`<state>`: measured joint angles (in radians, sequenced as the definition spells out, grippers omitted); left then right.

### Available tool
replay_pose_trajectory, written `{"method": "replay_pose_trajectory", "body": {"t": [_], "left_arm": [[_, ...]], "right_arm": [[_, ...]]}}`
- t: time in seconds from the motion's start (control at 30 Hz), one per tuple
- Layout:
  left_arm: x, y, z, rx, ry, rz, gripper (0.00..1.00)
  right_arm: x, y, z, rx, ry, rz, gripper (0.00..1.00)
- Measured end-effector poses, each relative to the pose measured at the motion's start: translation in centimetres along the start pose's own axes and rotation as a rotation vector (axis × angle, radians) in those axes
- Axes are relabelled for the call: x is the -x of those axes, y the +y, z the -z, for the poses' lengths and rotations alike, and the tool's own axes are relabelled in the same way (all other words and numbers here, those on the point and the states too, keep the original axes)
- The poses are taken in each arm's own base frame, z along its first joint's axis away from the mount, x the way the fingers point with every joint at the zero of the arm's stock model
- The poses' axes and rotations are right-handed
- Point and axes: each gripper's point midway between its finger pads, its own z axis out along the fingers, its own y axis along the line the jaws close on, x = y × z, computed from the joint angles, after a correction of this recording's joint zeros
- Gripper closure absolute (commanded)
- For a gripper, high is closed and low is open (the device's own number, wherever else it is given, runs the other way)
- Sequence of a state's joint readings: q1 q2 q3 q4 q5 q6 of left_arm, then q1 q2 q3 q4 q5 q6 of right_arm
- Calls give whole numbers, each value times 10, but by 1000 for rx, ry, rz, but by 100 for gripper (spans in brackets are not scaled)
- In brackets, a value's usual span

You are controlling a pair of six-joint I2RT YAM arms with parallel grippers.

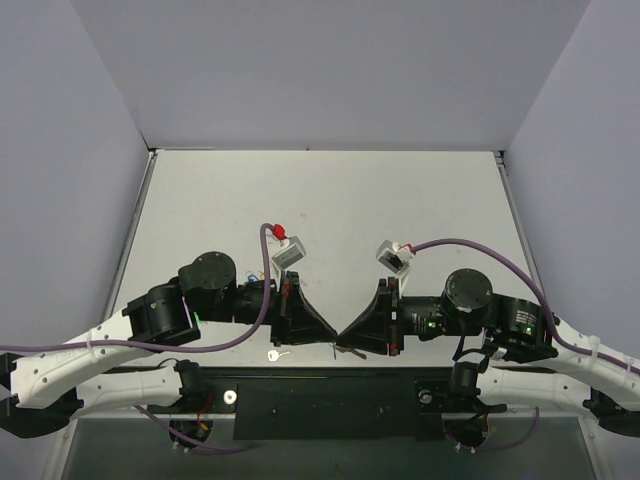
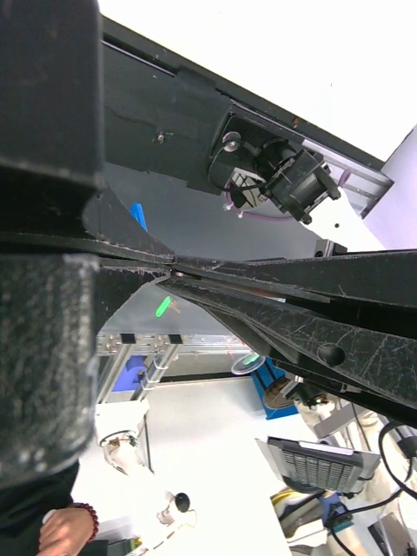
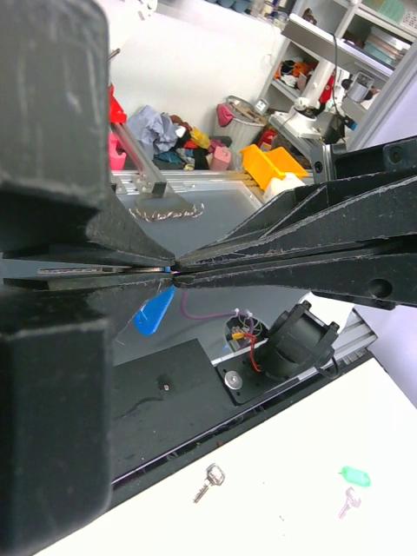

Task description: Remove the keys from the keyring

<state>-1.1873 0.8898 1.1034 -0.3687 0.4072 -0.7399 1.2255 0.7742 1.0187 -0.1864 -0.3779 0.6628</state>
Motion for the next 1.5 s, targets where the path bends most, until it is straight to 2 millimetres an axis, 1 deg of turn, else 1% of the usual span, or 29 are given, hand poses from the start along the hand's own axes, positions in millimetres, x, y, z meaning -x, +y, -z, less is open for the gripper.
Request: {"method": "replay_pose_trajectory", "body": {"t": [0.13, 0.27, 0.47, 0.53, 0.6, 0.67, 0.83, 1.13, 1.5], "left_arm": [[4, 4, 0, 19, -36, 22, 100], [5, 12, 0, 50, -70, 50, 100], [-5, 35, -4, 107, -83, 106, 100], [-8, 40, -5, 122, -83, 118, 100], [-7, 41, -5, 128, -87, 126, 100], [-6, 41, -5, 128, -95, 130, 100], [0, 42, -5, 132, -132, 137, 100], [4, 48, -5, 173, -199, 143, 100], [13, 61, -2, 264, -293, 155, 100]], "right_arm": [[4, -4, -1, -27, -24, -8, 100], [5, -12, -2, -60, -45, -28, 100], [-6, -31, -8, -120, -45, -74, 100], [-10, -36, -8, -134, -46, -85, 100], [-10, -39, -8, -143, -51, -89, 97], [-9, -39, -7, -145, -60, -91, 100], [-4, -40, -7, -151, -95, -100, 100], [2, -47, -8, -194, -140, -111, 100], [10, -61, -10, -270, -182, -115, 100]]}}
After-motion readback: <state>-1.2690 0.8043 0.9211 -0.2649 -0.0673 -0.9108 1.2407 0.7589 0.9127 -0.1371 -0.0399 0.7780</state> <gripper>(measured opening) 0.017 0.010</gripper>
